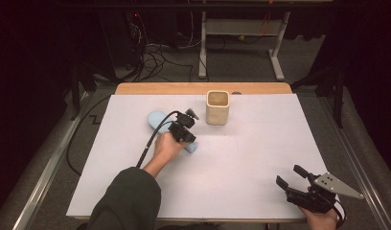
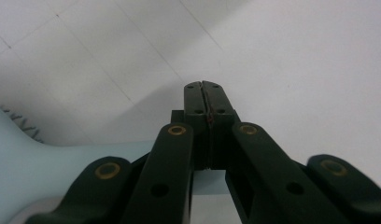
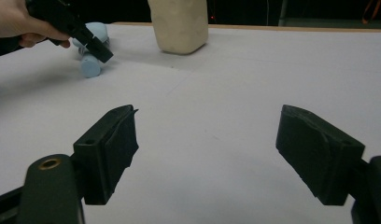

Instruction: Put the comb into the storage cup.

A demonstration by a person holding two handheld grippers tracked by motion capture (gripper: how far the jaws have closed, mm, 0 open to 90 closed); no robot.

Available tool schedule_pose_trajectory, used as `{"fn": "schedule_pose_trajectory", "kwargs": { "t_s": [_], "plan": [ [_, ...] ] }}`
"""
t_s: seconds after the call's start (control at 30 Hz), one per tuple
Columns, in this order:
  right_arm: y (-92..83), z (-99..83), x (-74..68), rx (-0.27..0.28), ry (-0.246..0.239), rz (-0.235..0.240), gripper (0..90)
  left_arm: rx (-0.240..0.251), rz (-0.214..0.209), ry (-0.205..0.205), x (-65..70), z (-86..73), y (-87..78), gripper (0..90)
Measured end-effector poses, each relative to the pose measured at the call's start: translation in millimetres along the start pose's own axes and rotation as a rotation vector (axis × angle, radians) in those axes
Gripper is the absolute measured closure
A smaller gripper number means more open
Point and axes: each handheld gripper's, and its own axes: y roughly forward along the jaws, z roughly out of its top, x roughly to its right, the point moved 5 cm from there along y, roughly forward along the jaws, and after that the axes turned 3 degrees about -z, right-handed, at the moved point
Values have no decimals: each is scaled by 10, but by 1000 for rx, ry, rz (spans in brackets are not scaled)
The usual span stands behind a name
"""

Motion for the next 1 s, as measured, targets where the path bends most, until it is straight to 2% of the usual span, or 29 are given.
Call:
{"fn": "schedule_pose_trajectory", "kwargs": {
  "t_s": [0.2,0.53,1.0],
  "plan": [
    [-1,-1,1,-3,1,1,212,-17,7,26,32,-71,-22,895],
    [3,-3,-2,-3,0,0,212,-16,8,54,78,-187,-42,895],
    [4,-4,-4,-4,0,-1,212,-6,0,52,75,-353,-96,895]
  ]
}}
